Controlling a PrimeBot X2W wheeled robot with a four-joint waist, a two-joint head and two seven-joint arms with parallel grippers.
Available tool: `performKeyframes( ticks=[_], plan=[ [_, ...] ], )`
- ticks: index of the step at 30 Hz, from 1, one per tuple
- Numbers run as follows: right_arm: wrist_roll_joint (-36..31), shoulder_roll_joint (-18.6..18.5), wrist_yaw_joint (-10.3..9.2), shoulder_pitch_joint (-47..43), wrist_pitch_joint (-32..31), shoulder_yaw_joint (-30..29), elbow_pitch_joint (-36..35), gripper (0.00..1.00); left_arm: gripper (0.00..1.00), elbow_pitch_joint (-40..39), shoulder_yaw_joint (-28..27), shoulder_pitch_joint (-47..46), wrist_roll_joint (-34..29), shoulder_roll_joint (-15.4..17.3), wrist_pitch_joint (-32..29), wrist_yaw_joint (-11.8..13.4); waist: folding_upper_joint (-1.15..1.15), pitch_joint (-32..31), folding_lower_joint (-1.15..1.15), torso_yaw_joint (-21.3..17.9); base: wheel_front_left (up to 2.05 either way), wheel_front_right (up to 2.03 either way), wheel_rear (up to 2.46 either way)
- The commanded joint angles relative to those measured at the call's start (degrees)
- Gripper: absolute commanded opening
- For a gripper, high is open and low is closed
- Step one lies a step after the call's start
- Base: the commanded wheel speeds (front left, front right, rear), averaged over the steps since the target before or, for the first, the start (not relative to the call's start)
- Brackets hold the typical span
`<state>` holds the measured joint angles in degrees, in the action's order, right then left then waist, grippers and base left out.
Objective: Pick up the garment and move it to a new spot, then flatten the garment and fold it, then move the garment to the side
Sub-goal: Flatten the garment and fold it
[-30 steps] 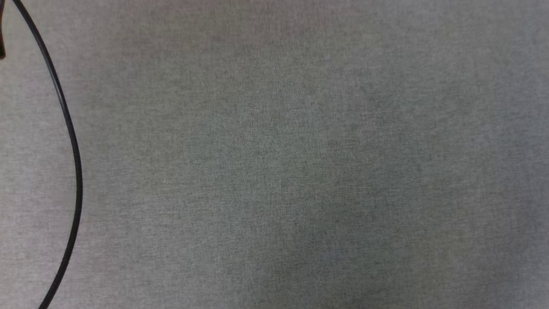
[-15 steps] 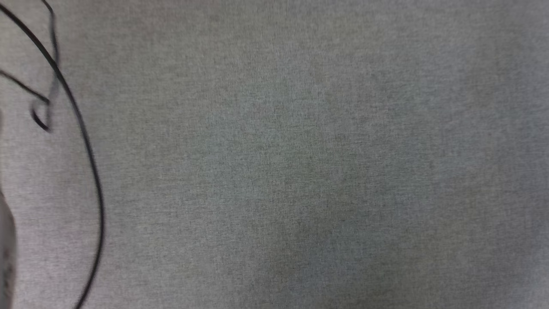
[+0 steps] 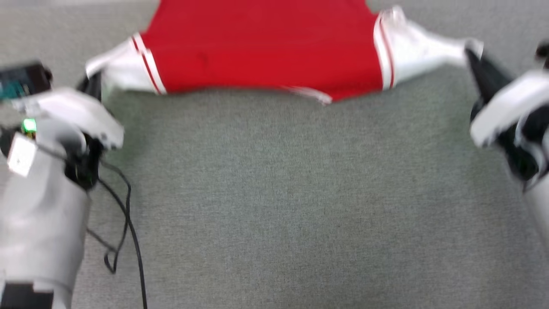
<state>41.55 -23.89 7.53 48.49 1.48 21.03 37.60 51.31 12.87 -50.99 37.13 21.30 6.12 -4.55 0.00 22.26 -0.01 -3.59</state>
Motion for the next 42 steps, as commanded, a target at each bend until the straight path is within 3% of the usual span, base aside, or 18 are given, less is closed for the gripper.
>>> performKeyframes(
  ticks=[1, 10, 14, 19, 25, 30, 36, 37, 39, 42],
  plan=[
    [0.33, -0.87, -0.08, -4.82, 0.96, -0.67, -1.64, 0.00, 0.00, -1.18, -0.36, 4.05, 0.55, 0.47, 1.01, 0.03, 0.00, -3.59, 0.01, 0.15, 0.00, 0.00, 0.00],
    [-0.74, 0.33, -0.09, -22.25, 0.07, -5.52, -7.71, 0.00, 0.00, -10.54, -1.18, 19.55, 1.98, 1.04, 1.89, 2.97, 0.00, -11.33, 0.01, 0.17, 0.00, 0.00, 0.00],
    [-2.43, 1.63, -0.09, -30.43, -2.28, -8.83, -11.39, 0.00, 0.00, -18.07, -1.84, 28.88, 2.99, 1.54, 0.39, 5.59, 0.00, -14.59, 0.01, 0.03, 0.00, 0.00, 0.00],
    [-4.95, 4.10, -0.09, -40.13, -6.43, -13.78, -16.83, 0.00, 0.00, -30.00, -3.16, 40.89, 4.55, 1.96, -2.53, 10.62, 0.00, -17.44, 0.01, -0.08, 0.00, 0.00, 0.00],
    [-8.92, 8.89, -0.09, -51.12, -12.09, -21.20, -24.76, 0.00, 0.00, -42.91, -3.28, 52.84, 3.83, 3.23, -6.37, 17.16, 0.00, -19.56, 0.01, 0.42, 0.00, 0.00, 0.00],
    [-12.14, 14.42, -0.08, -59.75, -17.48, -26.57, -31.12, 0.00, 0.00, -49.49, -2.35, 60.84, 3.91, 3.23, -9.73, 20.97, 0.00, -21.24, 0.01, 0.90, 0.00, 0.00, 0.00],
    [-15.61, 18.64, -0.08, -65.97, -23.98, -29.78, -35.11, 0.00, 0.00, -53.79, -1.34, 66.58, 3.83, 3.15, -11.61, 23.30, 0.00, -22.37, 0.01, 1.55, 0.00, 0.00, 0.00],
    [-15.59, 19.06, -0.08, -66.30, -24.63, -29.85, -35.40, 0.22, 0.00, -54.35, -0.94, 66.90, 3.50, 3.21, -11.82, 23.27, 0.00, -22.41, 0.01, 1.72, 0.00, 0.00, 0.00],
    [-16.15, 19.46, -0.08, -65.85, -25.05, -29.61, -36.18, 1.00, 0.00, -55.05, -0.12, 66.80, 2.89, 3.36, -11.91, 23.21, 0.00, -22.42, 0.01, 2.10, 0.00, 0.00, 0.00],
    [-16.81, 19.75, -0.07, -63.50, -23.07, -29.73, -37.10, 1.00, 0.00, -56.10, 0.71, 65.50, 2.28, 3.08, -11.67, 22.91, 0.00, -22.38, 0.01, 2.78, 0.00, 0.00, 0.00]
  ],
)
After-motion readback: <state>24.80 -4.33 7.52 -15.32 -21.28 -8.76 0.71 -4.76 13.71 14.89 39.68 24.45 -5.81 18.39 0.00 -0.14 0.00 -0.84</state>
